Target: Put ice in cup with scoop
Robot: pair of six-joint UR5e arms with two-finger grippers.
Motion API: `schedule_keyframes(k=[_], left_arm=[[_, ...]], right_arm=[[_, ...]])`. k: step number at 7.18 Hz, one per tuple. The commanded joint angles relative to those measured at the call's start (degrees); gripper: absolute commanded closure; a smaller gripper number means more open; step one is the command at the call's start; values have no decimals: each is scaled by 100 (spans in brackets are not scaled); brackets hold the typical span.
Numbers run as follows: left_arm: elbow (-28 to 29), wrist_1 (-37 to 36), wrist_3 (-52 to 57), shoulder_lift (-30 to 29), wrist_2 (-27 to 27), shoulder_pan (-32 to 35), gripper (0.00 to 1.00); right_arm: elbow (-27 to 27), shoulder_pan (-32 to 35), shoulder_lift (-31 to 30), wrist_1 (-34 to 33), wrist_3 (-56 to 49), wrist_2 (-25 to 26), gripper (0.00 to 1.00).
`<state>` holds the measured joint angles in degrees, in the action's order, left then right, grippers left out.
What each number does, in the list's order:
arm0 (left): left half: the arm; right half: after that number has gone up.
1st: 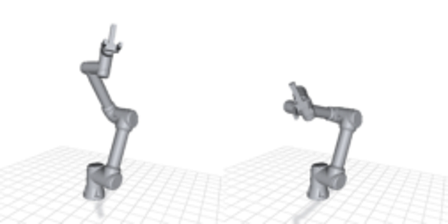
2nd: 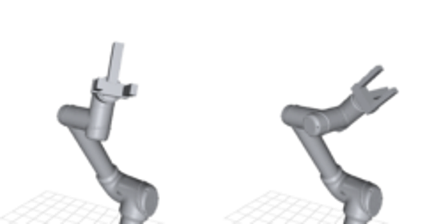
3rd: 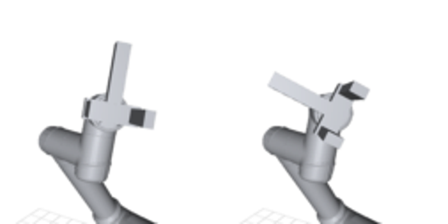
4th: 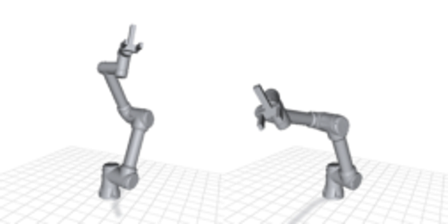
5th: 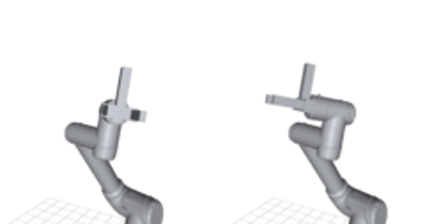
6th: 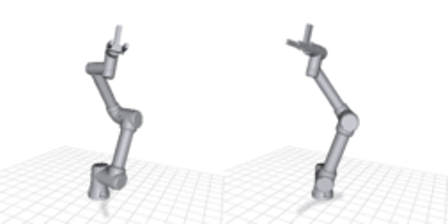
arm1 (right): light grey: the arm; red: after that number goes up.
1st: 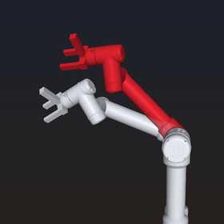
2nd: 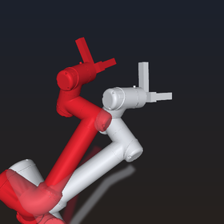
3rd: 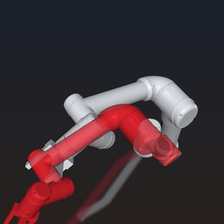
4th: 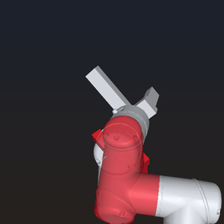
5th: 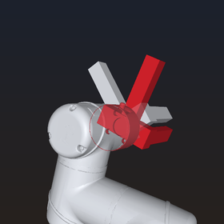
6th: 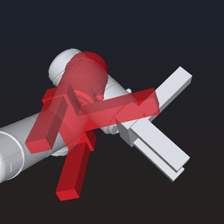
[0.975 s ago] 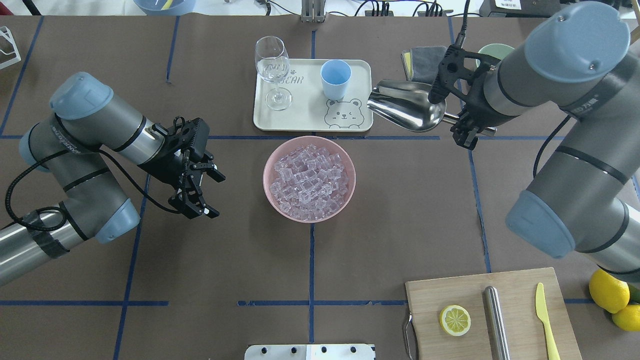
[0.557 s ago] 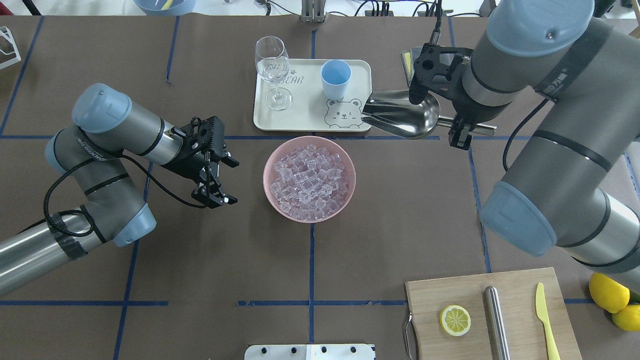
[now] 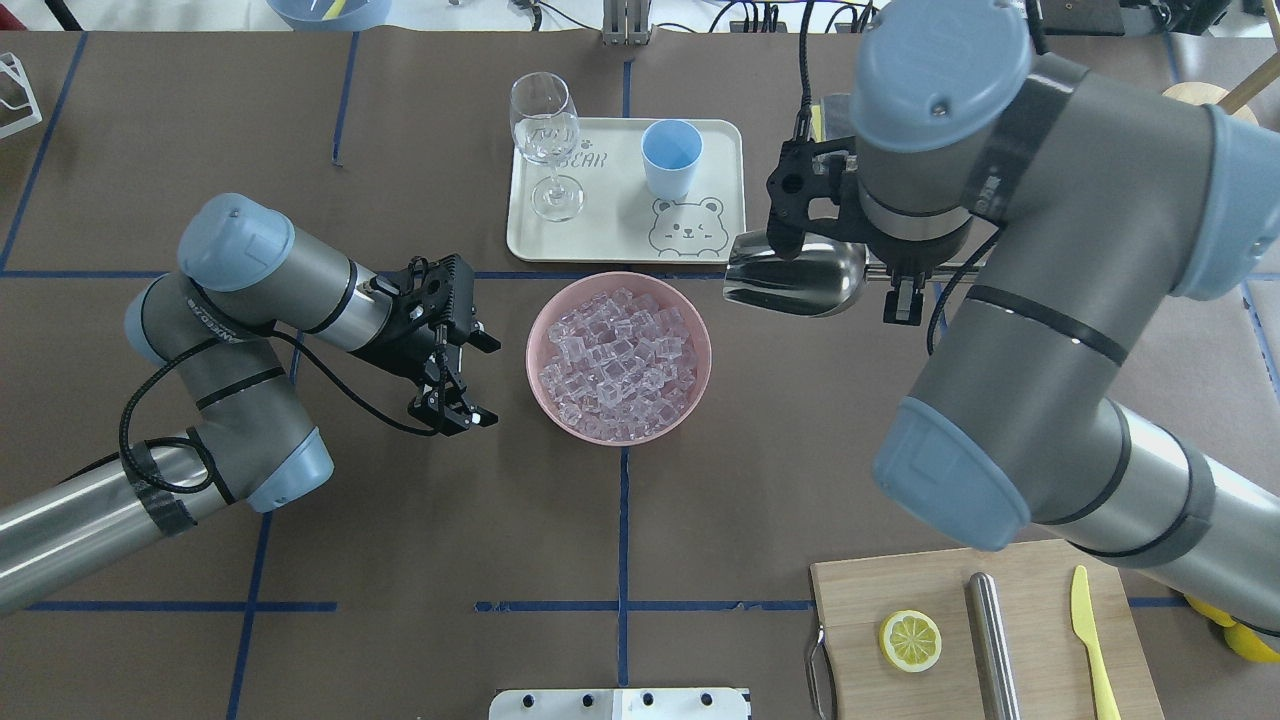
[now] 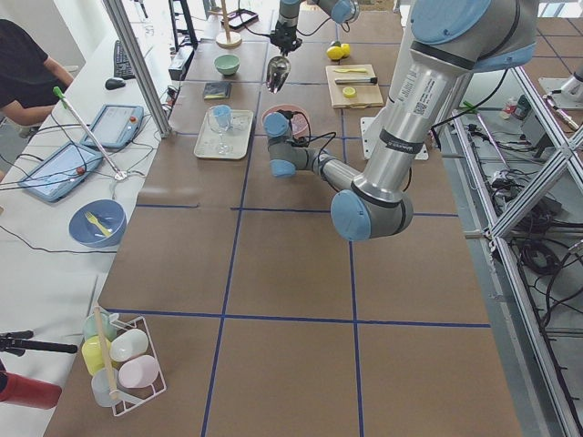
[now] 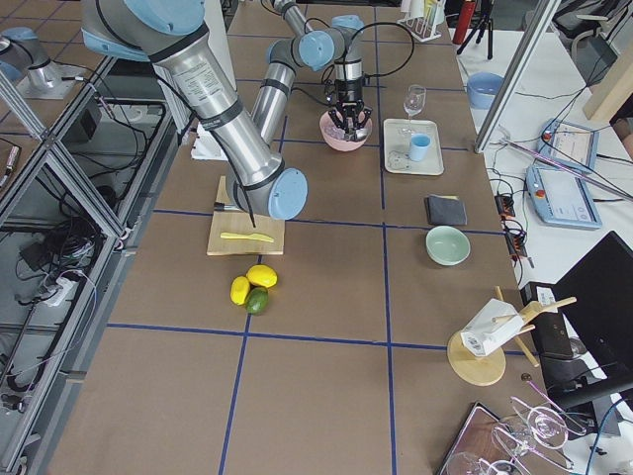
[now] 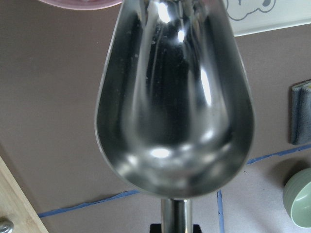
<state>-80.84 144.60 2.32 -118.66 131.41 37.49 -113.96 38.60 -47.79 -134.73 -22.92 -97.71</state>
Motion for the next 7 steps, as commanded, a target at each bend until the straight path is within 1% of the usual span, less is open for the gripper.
schedule_keyframes(k=[1,3,4,5,7], left_arm=[[191,33,-91,-201,-1,-22,0],[288,42,-91,-219,-1,-22,0],[297,42,-91,-254,-10,-22,0],[297,42,-91,-254,-10,-48,0],[341,129,-100,-263,-10,-75,0]], right_arm=[[163,-98,305,-316,-125,76,100],[225,-220,541,-526,-195,155,100],[443,-404,865,-859,-204,564,100],[784,-527,1112,-993,-204,708,100],[1243,-634,1368,-1011,-204,797,100]])
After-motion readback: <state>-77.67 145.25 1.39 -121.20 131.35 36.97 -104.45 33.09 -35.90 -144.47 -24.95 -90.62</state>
